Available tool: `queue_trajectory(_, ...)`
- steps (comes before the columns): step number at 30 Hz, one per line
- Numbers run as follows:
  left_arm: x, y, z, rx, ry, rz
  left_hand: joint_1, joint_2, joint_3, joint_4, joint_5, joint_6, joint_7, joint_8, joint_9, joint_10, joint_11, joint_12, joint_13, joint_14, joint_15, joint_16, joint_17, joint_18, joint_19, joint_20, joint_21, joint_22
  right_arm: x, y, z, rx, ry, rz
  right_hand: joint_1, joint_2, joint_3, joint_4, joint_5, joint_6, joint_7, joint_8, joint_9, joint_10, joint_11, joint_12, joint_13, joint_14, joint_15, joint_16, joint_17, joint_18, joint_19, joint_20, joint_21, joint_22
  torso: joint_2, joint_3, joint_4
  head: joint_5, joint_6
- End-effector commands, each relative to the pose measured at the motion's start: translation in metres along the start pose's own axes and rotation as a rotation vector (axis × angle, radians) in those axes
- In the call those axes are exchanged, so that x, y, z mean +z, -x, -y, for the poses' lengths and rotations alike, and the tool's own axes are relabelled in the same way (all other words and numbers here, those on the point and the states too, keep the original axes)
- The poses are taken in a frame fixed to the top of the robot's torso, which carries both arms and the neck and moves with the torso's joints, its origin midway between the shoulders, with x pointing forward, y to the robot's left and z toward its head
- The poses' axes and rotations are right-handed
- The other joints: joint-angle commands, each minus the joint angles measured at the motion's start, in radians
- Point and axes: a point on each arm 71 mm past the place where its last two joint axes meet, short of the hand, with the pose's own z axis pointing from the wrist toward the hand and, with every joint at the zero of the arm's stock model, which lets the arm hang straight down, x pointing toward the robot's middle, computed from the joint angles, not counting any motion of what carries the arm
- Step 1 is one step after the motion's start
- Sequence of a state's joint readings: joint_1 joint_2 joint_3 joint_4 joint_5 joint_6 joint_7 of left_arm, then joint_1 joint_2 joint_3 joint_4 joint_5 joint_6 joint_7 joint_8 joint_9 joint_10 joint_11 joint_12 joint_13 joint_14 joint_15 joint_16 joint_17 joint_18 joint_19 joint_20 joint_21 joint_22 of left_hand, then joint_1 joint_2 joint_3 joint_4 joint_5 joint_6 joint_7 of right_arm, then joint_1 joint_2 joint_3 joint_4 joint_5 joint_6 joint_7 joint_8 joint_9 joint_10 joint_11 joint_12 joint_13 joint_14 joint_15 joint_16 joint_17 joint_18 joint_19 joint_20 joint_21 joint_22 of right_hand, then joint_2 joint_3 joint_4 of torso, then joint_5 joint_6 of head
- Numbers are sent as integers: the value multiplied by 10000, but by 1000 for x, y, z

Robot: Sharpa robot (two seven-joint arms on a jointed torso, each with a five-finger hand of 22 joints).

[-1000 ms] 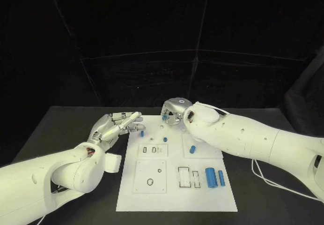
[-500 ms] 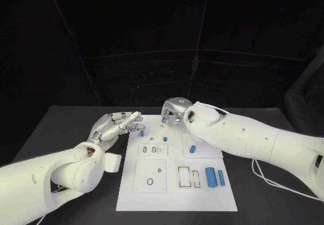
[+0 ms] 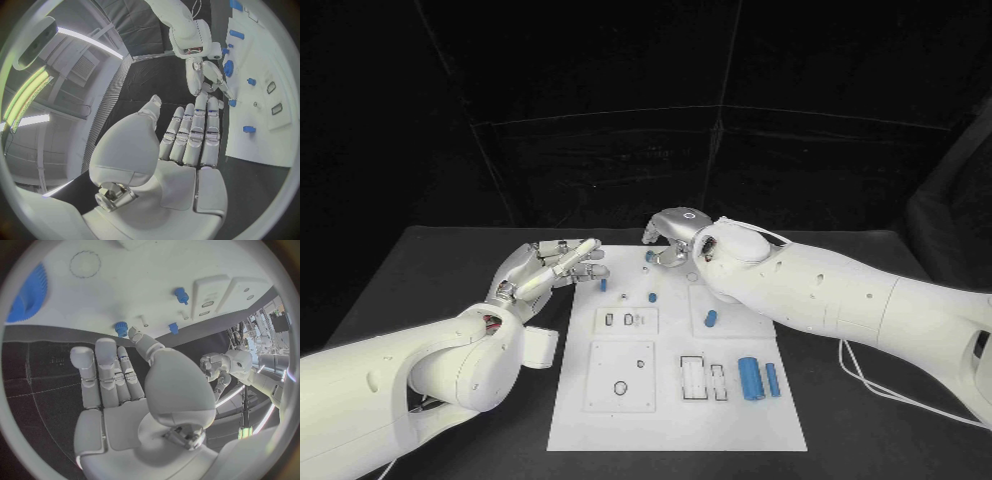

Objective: Assemble the parts on the task board

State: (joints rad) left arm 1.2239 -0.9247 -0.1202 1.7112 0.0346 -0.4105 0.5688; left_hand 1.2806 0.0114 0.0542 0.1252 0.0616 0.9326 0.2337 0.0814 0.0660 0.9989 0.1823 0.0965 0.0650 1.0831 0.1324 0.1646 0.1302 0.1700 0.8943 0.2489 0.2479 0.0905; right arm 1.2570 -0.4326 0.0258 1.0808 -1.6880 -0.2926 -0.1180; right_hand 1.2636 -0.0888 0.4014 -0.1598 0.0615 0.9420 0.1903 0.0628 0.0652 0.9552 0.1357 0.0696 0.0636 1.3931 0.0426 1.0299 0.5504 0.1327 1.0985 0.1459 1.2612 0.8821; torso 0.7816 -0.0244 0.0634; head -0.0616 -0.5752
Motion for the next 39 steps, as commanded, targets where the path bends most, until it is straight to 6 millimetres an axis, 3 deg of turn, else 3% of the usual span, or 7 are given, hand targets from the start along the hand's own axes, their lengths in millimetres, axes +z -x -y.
queue_trajectory(1, 0, -1, 1, -21, -67, -141, 13, 95, -4, -72, -46, 6, 80, -46, -15, -14, 54, -38, -15, -17, 65, -46, 9, 137, 34, 16, -67, -17, -5, 6, 6, 324, -24, 500, 109, 55, -107, 72, 183, 68, 4, 45, 32, 327, -60, 195, 45, 121, -44, 93, 200, 37, 151, -6, 45, 141, -15, 6, -2, -28, 30)
queue_trajectory(5, 0, 2, 2, 4, -77, -91, 13, 95, -3, -72, -46, 6, 80, -46, -15, -14, 54, -38, -15, -18, 65, -47, 9, 137, 34, 16, -67, -17, -24, 12, 25, 1181, -438, 519, -155, 84, -202, 376, 620, 405, -57, 151, 72, 1715, -270, 858, 225, 558, -188, 961, 1542, -210, 1124, -83, 681, 1413, -19, 15, -48, -15, 82)
queue_trajectory(9, -1, 4, 2, 29, -86, -40, 16, 100, -2, -79, -48, 5, 79, -50, -15, -16, 54, -42, -15, -18, 66, -51, 10, 137, 35, 17, -70, -20, -44, 18, 49, 2064, -1181, 68, -733, -300, -711, 821, 1048, 386, -342, 102, 45, 3274, -658, 1607, 635, 830, -492, 1712, 2660, -425, 1925, -341, 1248, 2521, -33, 12, -123, -1, 110)
queue_trajectory(12, -2, 6, 3, 45, -93, -9, 20, 104, -1, -85, -49, 7, 77, -51, -14, -14, 54, -43, -14, -18, 66, -54, 10, 137, 36, 17, -71, -21, -62, 21, 72, 2478, -1911, -503, -1179, -611, -1617, 1381, 1183, 223, -563, 107, 43, 4461, -928, 2682, 1498, 1022, -727, 2470, 3853, -596, 2500, -612, 1664, 3354, -48, 35, -193, 34, 137)
queue_trajectory(16, -2, 6, 3, 49, -90, -2, 20, 104, -1, -85, -49, 7, 77, -51, -14, -14, 54, -43, -14, -18, 66, -54, 10, 137, 36, 17, -71, -21, -78, 22, 94, 2560, -2656, -1002, -895, -488, -3299, 2305, 1765, 3, -573, 232, 68, 4002, -938, 4430, 3515, 1096, -679, 3333, 5274, -696, 2848, -691, 1942, 3926, -52, 60, -230, 36, 156)
queue_trajectory(22, -1, 6, 3, 39, -86, -24, 20, 104, -1, -85, -49, 7, 77, -51, -14, -14, 54, -43, -14, -18, 66, -54, 10, 137, 36, 17, -71, -21, -84, 21, 109, 2386, -3209, -1289, -156, -222, -4495, 3346, 1979, -246, -493, 439, 68, 3475, -810, 7157, 6819, 1116, -643, 3758, 6032, -767, 3008, -563, 2092, 4264, -36, 49, -201, -7, 196)
queue_trajectory(39, 1, 5, 1, 33, -57, -49, 36, 124, 5, -113, -49, 21, 67, -55, -10, 2, 47, -47, -10, -12, 64, -66, 15, 139, 42, 18, -80, -30, -65, 13, 100, 1880, -2965, -1706, 925, 127, -4541, 3312, 2065, -356, -464, 641, 70, 3463, -824, 8412, 8460, 1201, -621, 4096, 6753, -822, 3164, -529, 2220, 4569, -42, 27, -187, -9, 76)
